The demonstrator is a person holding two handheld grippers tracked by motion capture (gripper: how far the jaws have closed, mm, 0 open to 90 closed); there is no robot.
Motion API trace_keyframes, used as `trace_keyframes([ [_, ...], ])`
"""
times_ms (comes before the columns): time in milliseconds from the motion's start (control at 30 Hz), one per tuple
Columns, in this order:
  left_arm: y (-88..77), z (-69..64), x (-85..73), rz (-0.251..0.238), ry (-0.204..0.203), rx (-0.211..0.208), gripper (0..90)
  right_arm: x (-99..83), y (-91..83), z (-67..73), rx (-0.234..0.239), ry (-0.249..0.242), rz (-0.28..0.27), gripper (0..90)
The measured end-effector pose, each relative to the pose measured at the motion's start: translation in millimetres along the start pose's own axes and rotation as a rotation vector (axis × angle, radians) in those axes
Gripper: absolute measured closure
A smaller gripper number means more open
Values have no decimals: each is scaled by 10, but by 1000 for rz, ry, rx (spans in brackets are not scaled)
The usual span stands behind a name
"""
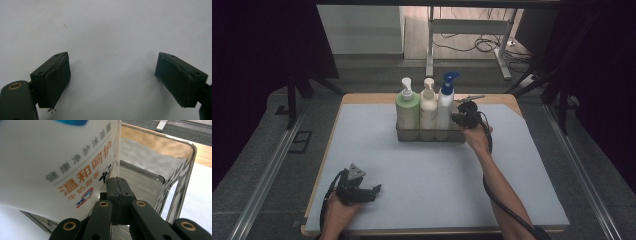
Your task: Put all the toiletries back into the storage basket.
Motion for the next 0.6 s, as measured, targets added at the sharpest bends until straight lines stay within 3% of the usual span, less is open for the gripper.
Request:
trace_keyframes([
  [600,0,0,0,0,0,1,130,-86,31,16,14,-9,21,863],
])
Point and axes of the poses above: each handheld gripper's, and its own axes: y roughly forward along the jaws, x roughly out of its top, z roughly to its left, the point moved 7 cm from there along y, roughly forward along the jaws, and after that the axes turned 4 degrees about x, right-handed, at the moved point
